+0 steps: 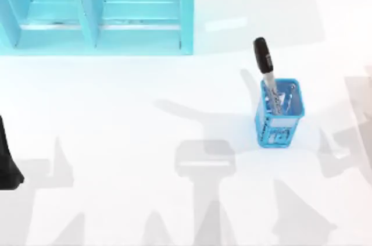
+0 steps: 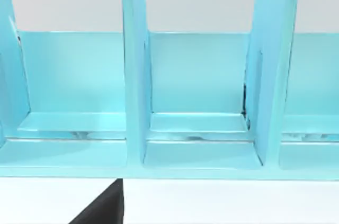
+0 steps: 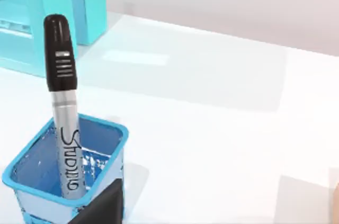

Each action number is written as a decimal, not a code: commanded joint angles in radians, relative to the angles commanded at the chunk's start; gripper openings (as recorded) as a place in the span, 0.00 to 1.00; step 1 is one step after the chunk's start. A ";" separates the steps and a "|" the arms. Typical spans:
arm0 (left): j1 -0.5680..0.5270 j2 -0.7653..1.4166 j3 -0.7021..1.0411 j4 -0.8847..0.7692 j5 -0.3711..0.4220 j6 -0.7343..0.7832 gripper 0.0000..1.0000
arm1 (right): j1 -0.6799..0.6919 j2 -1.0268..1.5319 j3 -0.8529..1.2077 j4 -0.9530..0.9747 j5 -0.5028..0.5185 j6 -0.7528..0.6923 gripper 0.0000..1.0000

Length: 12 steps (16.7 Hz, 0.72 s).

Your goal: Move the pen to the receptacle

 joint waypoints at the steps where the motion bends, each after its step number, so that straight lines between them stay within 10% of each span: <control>1: 0.000 0.000 0.000 0.000 0.000 0.000 1.00 | 0.007 0.093 0.044 0.003 -0.040 -0.018 1.00; 12: 0.000 0.000 0.000 0.000 0.000 0.000 1.00 | 0.066 0.901 0.410 0.024 -0.383 -0.170 1.00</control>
